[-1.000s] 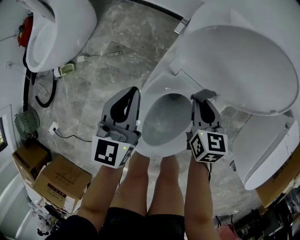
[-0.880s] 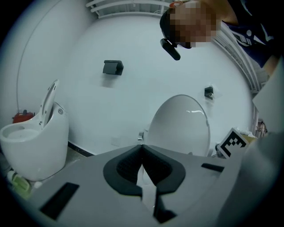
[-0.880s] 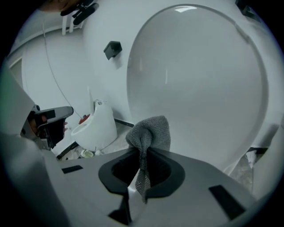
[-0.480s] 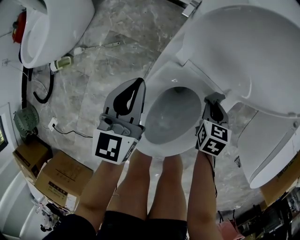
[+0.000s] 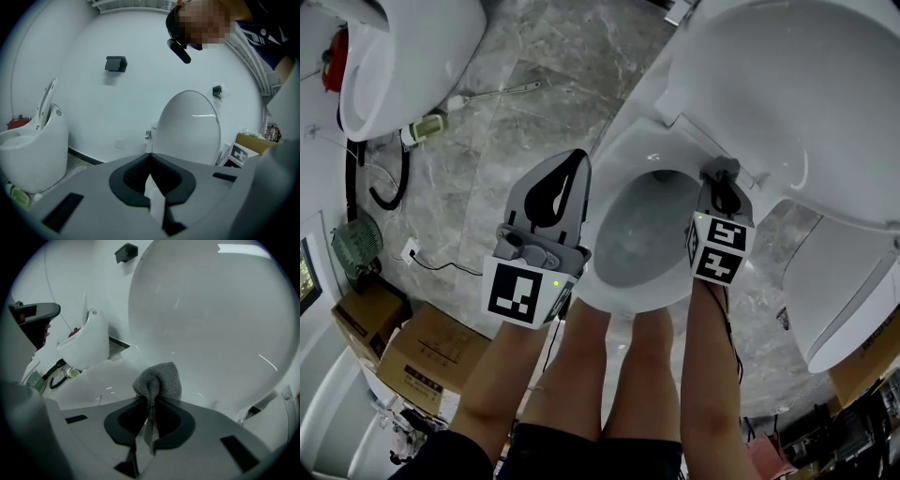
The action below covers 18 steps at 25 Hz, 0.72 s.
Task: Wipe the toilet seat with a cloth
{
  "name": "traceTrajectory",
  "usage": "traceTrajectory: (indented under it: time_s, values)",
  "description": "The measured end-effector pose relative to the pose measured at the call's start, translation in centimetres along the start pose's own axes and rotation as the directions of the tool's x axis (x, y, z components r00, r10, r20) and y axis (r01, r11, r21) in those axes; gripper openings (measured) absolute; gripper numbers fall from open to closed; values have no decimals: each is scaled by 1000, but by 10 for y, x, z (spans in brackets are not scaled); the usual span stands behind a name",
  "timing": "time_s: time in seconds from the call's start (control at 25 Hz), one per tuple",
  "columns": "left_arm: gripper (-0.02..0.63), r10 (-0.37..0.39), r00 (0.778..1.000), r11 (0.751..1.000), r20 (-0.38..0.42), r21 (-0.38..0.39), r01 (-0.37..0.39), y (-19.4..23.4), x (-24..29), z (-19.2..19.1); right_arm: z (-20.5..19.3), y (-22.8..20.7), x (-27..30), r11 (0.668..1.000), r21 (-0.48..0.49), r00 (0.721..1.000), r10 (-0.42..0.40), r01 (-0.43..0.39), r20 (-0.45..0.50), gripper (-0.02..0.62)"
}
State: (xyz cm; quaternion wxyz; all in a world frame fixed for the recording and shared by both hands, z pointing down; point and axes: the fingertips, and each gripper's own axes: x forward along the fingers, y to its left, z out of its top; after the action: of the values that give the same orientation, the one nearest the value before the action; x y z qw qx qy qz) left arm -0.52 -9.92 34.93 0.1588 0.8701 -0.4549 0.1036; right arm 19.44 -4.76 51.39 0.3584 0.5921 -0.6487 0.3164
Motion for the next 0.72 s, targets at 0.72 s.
traceTrajectory:
  time_s: [0.72]
  values:
    - [12, -22, 1000, 1000, -12, -10, 22, -11, -12, -3, -13, -14, -14, 997, -72, 999, -43, 42, -11, 52]
